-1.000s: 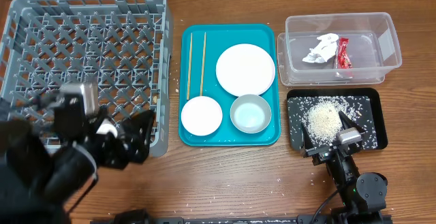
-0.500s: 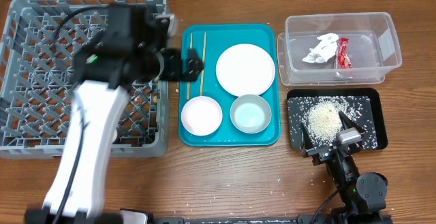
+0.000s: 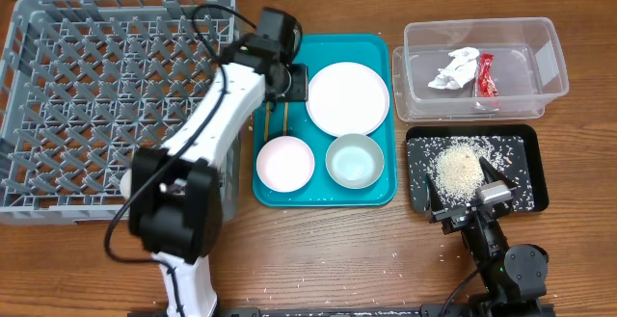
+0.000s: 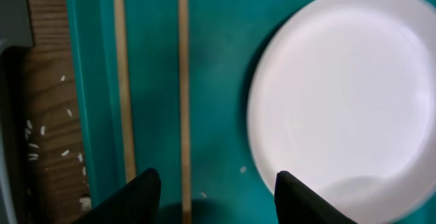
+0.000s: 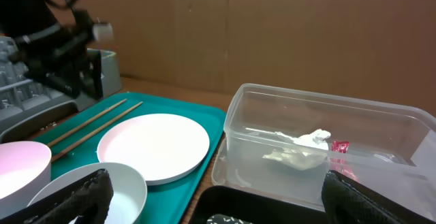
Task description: Sort waste into correct bins and load items into the dishwasher
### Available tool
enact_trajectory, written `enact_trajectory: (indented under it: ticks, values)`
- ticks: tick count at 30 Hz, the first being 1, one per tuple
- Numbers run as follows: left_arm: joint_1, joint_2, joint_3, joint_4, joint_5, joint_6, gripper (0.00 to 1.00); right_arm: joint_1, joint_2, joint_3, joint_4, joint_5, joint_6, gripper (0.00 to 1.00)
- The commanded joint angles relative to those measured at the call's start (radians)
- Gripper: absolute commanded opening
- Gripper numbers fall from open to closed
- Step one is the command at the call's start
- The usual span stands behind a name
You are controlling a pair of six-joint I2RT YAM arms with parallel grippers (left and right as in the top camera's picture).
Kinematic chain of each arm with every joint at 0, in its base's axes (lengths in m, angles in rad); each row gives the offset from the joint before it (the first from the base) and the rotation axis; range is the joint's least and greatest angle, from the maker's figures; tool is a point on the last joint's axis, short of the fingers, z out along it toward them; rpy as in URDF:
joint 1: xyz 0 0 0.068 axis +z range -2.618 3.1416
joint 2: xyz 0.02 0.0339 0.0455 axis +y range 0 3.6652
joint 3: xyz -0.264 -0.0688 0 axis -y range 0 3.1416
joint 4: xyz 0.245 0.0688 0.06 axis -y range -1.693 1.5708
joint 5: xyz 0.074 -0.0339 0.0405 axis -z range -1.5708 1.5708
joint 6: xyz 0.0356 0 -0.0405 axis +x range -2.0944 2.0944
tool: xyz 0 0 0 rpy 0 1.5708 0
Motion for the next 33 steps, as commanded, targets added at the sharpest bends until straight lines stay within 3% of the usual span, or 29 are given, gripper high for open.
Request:
enact_trajectory:
  ticks: [1, 7, 14, 15, 17, 29, 33]
  values:
    - [-0.014, 0.057, 0.004, 0.011, -0.155, -0.027, 0.56, -0.001, -0.012, -0.011, 0.005, -0.005, -0.007, 1.00]
    - [-0.014, 0.153, 0.004, 0.039, -0.095, -0.048, 0.50, -0.001, -0.012, -0.011, 0.005, -0.005, -0.007, 1.00]
    - [-0.014, 0.217, 0.004, 0.041, -0.049, -0.056, 0.34, -0.001, -0.012, -0.011, 0.005, -0.005, -0.006, 1.00]
    - [-0.014, 0.223, 0.004, 0.039, -0.049, -0.056, 0.28, -0.001, -0.012, -0.011, 0.005, -0.005, -0.007, 1.00]
    - [-0.013, 0.223, 0.005, 0.037, -0.048, -0.056, 0.04, -0.001, -0.012, -0.011, 0.005, -0.005, -0.007, 1.00]
    - [0.071, -0.003, 0.308, -0.269, 0.008, -0.012, 0.04, -0.001, -0.012, -0.011, 0.005, -0.005, -0.007, 1.00]
    - [0.105, -0.079, 0.327, -0.357, -0.085, 0.042, 0.04, -0.001, -0.012, -0.011, 0.005, -0.005, -0.007, 1.00]
